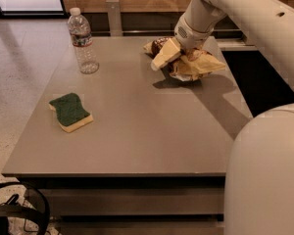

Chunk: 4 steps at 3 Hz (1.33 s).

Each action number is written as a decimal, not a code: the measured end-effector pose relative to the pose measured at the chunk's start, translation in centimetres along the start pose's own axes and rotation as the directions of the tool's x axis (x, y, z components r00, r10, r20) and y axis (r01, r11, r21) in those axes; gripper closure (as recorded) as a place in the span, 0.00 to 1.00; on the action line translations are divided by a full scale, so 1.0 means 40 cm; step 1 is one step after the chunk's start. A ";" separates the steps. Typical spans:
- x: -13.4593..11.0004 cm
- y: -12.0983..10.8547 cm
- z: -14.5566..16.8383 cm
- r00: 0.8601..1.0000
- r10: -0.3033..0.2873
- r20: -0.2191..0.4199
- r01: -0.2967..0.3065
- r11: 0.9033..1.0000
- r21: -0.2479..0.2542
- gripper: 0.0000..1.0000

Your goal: Move brown chip bag near sponge

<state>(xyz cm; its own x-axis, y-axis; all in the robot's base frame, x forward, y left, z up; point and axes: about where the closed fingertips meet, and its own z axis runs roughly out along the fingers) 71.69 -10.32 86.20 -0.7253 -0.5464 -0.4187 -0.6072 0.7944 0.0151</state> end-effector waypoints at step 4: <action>0.037 0.029 0.078 0.997 -0.031 -0.067 0.030 0.999 -0.015 0.73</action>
Offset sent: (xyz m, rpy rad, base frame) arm -0.0073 0.0061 -0.0265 -0.0356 0.0387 0.0277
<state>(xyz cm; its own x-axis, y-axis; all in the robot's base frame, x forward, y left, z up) 70.92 -9.38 82.76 -0.7263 -0.5871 -0.3576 -0.6334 0.7736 0.0163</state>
